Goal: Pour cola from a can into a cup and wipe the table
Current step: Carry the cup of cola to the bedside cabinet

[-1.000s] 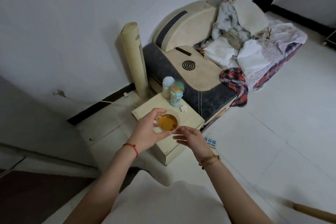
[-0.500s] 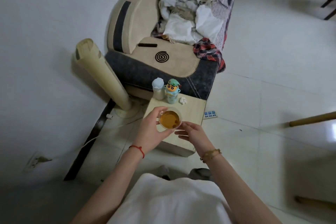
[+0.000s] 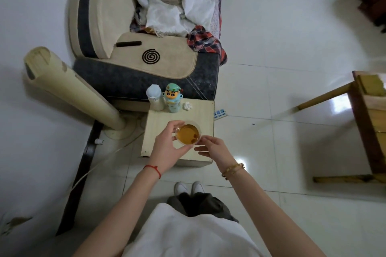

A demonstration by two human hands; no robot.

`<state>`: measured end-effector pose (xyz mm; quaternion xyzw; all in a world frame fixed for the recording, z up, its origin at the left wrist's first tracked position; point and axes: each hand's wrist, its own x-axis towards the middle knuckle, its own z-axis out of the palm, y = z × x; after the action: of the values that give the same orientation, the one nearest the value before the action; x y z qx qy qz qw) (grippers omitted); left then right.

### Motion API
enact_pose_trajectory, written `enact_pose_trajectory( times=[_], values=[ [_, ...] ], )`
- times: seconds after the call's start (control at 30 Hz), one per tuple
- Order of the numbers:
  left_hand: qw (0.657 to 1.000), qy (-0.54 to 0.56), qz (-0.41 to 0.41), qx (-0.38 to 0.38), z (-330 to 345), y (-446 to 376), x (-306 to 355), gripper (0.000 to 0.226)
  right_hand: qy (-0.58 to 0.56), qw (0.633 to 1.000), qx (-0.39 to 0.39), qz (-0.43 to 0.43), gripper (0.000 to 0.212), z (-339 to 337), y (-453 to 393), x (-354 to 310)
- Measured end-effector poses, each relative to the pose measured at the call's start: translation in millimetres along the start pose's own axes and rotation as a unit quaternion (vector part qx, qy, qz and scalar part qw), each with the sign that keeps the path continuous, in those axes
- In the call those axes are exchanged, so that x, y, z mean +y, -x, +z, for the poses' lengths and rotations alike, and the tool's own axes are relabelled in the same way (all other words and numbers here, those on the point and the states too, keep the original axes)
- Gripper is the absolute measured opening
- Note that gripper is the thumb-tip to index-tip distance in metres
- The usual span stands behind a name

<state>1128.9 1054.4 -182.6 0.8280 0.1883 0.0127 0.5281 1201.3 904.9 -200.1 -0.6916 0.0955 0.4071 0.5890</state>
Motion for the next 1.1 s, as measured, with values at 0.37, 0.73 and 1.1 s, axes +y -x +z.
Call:
enact_pose_trajectory(
  times=[0.37,0.73,1.1],
  values=[
    [0.999,0.025,-0.026,-0.007,23,-76,-61,0.065,0.034,0.999,0.02,0.001,0.026,2,-96,12],
    [0.992,0.063,-0.109,-0.006,94,-135,-201,0.065,0.164,0.986,0.034,0.012,0.025,2,-223,100],
    [0.988,0.062,-0.14,0.018,142,-146,-277,0.064,0.255,0.966,0.033,0.005,0.028,-1,-283,163]
  ],
)
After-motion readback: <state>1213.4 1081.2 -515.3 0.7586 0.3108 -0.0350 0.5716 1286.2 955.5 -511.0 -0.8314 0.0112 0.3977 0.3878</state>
